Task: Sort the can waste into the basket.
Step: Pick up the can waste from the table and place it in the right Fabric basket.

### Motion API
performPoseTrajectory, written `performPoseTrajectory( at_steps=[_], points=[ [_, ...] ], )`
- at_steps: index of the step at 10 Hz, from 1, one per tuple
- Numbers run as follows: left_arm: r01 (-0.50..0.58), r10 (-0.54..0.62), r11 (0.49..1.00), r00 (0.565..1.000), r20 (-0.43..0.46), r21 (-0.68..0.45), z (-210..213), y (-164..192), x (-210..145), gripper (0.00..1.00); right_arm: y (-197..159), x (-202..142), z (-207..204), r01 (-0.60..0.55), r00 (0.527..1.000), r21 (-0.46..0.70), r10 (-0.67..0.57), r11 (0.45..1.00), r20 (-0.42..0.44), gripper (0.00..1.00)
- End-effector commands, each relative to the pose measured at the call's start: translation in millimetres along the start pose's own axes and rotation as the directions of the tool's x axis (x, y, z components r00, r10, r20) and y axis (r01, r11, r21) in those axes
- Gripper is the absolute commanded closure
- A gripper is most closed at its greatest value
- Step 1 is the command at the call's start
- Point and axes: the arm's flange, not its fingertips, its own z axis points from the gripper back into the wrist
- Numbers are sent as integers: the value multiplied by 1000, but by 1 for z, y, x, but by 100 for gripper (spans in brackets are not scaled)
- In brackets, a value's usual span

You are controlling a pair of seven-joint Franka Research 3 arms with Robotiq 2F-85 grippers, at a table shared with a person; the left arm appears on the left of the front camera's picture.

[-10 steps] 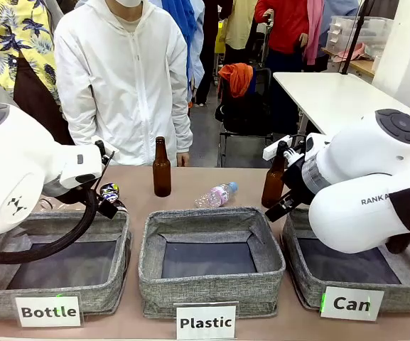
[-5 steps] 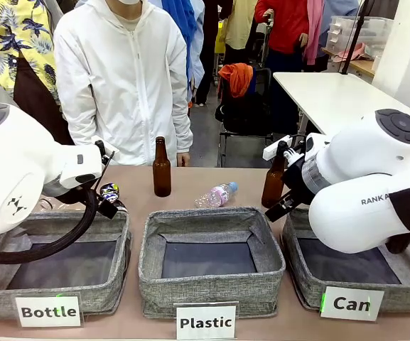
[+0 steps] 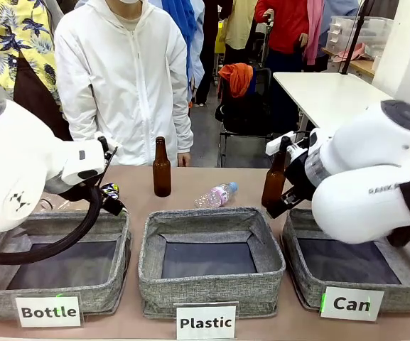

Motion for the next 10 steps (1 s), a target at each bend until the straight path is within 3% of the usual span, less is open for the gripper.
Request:
performPoseTrajectory(
  at_steps=[1, 2, 4, 5, 6, 8, 10],
  points=[
    [-153, 158, 973, 987, 16, -171, 55, -1, 6, 0, -7, 14, 54, 225, 974, 82, -227, 971, 9, 0],
    [-174, 180, 938, 984, -6, -301, 78, -8, 10, 0, -11, 13, 79, 300, 953, 164, -301, 940, -20, 0],
    [-189, 174, 874, 982, -75, -449, 123, 2, 1, 0, -26, -2, 123, 356, 933, 382, -344, 853, -102, 0],
    [-132, 117, 804, 991, -62, -580, 152, 16, -18, 0, -43, -20, 146, 373, 921, 432, -385, 821, -64, 0],
    [-112, 142, 729, 990, -10, -675, 179, 41, -50, 0, -72, -48, 166, 392, 900, 523, -434, 757, -45, 0],
    [-159, 336, 656, 937, 96, -738, 204, 86, -111, 0, -126, -103, 183, 481, 804, 606, -594, 634, -17, 0],
    [-234, 531, 590, 834, 153, -773, 208, 115, -157, 0, -167, -160, 186, 557, 666, 665, -746, 497, -1, 0]
  ],
)
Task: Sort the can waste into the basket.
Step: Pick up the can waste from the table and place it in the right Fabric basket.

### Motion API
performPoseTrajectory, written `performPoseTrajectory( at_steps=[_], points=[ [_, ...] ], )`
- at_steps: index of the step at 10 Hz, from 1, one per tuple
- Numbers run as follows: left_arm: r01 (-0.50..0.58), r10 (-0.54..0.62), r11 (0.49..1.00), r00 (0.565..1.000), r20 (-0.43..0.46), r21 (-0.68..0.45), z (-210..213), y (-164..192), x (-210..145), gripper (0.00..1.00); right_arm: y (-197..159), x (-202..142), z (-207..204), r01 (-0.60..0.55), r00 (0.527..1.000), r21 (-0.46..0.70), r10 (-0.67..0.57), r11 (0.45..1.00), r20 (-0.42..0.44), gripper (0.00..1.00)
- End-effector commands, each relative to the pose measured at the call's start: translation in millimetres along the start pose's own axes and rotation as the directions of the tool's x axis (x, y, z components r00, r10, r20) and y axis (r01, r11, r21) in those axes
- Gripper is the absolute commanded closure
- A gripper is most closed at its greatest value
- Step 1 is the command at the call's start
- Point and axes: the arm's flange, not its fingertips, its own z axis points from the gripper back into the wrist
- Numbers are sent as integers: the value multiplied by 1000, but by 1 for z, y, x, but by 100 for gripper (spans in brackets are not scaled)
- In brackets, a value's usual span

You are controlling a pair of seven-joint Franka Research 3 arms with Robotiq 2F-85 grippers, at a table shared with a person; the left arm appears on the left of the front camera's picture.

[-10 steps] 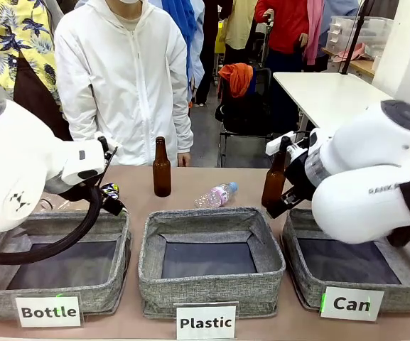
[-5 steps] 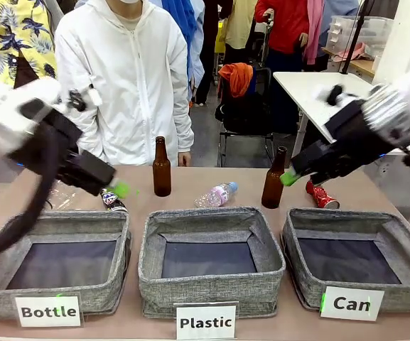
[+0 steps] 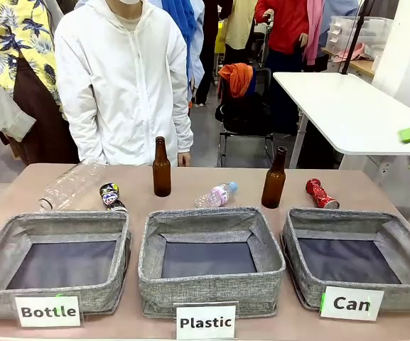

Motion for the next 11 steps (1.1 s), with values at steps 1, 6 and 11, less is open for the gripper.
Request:
performPoseTrajectory(
  at_steps=[1, 6, 11],
  points=[
    [-108, 113, 993, 976, 188, -38, -6, 37, -58, 0, -55, -41, 10, 118, 984, 87, -128, 989, 122, 0],
    [-341, 393, 920, 794, 464, -195, -28, 64, -87, 0, -121, -82, 52, 318, 897, 164, -352, 934, 265, 0],
    [-372, 425, 905, 784, 453, -205, 45, 118, -20, 0, -141, -47, 90, 360, 884, 153, -389, 920, 258, 0]
  ],
)
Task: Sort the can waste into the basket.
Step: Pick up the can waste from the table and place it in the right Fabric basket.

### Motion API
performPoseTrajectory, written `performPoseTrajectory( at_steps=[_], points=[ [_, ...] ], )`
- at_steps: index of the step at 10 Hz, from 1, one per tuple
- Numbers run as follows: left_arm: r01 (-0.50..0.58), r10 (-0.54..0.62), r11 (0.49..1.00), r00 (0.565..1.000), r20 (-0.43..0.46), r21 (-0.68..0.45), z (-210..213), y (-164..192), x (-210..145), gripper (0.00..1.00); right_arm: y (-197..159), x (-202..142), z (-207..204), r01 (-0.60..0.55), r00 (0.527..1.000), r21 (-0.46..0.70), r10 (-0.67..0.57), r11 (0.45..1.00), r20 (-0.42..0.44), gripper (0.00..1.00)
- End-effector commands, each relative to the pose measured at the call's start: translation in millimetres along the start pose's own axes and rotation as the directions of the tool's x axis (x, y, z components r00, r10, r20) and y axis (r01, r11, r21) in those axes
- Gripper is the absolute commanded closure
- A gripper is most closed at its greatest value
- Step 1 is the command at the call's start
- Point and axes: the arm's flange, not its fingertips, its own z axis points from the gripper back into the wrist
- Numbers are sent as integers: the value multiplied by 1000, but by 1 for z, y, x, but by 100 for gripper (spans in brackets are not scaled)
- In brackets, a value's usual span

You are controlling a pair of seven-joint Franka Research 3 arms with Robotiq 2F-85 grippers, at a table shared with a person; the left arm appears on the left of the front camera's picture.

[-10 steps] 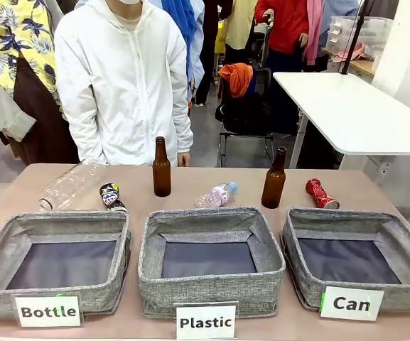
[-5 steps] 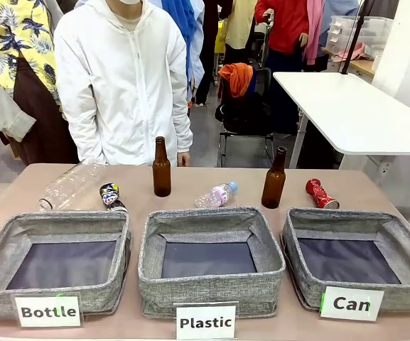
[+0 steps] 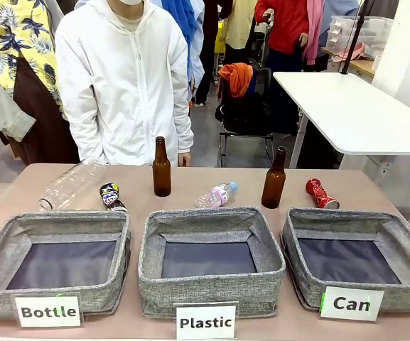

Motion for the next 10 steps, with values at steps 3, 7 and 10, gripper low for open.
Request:
performPoseTrajectory(
  at_steps=[3, 7, 10],
  points=[
    [22, -22, 1000, 1000, -21, -18, 11, -1, -3, 0, 2, -1, -1, 0, 1000, 5, 0, 1000, -6, 0],
    [22, -22, 1000, 1000, -21, -18, 11, -1, -3, 0, 88, 11, -104, -235, 970, -480, 175, 845, -166, 0],
    [22, -22, 1000, 1000, -21, -18, 11, -1, -3, 0, 133, 38, -212, -388, 914, -575, 217, 721, -344, 0]
  ],
)
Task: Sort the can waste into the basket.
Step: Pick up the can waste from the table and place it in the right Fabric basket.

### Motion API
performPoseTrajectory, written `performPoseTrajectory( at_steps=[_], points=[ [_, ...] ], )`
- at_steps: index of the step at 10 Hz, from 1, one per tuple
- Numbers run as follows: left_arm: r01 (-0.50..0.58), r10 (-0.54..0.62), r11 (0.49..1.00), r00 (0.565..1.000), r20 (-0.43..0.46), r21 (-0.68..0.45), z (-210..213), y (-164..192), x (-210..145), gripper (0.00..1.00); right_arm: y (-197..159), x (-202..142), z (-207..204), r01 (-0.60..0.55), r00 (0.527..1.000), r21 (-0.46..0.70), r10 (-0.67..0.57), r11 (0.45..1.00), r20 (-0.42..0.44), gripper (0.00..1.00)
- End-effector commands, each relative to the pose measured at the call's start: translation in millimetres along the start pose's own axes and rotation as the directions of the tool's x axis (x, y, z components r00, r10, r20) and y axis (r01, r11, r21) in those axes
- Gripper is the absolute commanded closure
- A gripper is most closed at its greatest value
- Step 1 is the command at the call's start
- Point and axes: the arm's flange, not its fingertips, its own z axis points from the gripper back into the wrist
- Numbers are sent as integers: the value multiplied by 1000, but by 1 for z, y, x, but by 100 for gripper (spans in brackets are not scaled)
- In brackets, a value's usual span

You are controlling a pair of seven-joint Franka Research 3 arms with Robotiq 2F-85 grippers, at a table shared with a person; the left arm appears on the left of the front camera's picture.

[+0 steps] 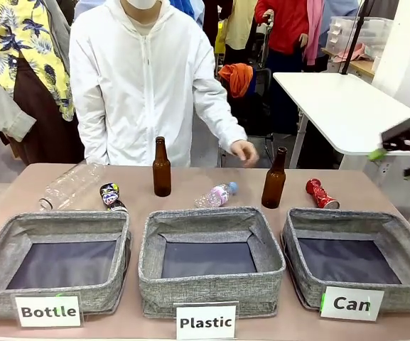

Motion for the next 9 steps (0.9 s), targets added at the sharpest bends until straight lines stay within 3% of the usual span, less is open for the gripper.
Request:
performPoseTrajectory(
  at_steps=[1, 2, 3, 6, 9],
  points=[
    [22, -22, 1000, 1000, -4, -8, 2, -1, -1, 0, 15, 48, -26, -41, 996, -72, 35, 997, -84, 0],
    [22, -22, 1000, 1000, -4, -8, 2, -1, -1, 0, 21, 52, -33, -45, 994, -90, 37, 995, -99, 0],
    [22, -22, 1000, 1000, -4, -8, 2, -1, -1, 0, 4, 45, -15, -21, 995, -20, 19, 1000, -101, 0],
    [22, -22, 1000, 1000, -4, -8, 2, -1, -1, 0, -92, -8, 50, 115, 993, 121, -110, 986, -44, 0],
    [22, -22, 1000, 1000, -4, -8, 2, -1, -1, 0, -171, -77, 83, 152, 987, 316, -158, 936, -8, 0]
  ],
)
